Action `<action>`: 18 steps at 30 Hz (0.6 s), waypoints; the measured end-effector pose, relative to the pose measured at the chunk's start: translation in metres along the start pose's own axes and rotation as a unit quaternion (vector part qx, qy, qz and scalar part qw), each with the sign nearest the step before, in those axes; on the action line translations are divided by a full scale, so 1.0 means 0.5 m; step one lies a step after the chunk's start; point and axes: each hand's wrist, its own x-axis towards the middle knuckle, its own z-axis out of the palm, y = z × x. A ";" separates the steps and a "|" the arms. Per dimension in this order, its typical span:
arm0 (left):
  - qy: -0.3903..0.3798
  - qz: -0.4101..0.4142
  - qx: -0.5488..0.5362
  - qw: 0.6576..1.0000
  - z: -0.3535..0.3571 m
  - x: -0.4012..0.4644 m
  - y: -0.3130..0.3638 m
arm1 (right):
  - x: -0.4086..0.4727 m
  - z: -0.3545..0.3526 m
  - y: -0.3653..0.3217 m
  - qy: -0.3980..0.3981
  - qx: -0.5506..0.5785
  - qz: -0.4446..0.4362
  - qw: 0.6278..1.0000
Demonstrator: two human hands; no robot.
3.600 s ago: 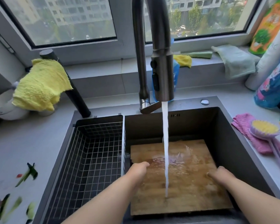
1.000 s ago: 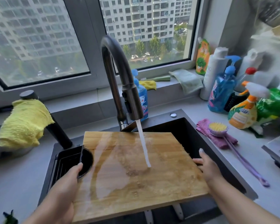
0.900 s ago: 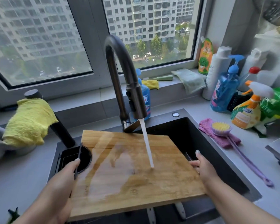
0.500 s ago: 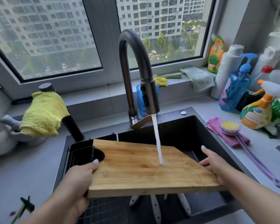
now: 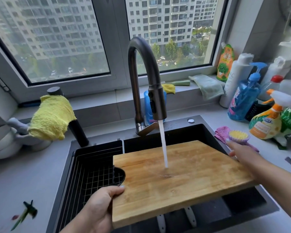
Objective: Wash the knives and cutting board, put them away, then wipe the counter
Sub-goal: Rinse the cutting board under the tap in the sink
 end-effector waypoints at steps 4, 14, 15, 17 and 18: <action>-0.034 -0.032 -0.014 0.999 -0.001 0.012 -0.028 | 0.002 -0.041 -0.051 0.013 -0.112 -0.059 0.992; -0.040 -0.007 -0.045 0.998 0.001 0.080 -0.088 | -0.008 -0.053 -0.058 0.101 -0.059 -0.112 0.987; -0.032 0.003 -0.045 0.998 -0.001 0.087 -0.089 | -0.007 -0.046 -0.047 0.099 -0.017 -0.102 0.990; -0.012 0.029 -0.035 0.999 -0.008 0.097 -0.082 | -0.010 -0.020 -0.028 0.087 0.039 -0.076 0.993; -0.001 0.044 -0.025 0.999 -0.012 0.100 -0.075 | -0.013 -0.007 -0.022 0.076 0.061 -0.063 0.993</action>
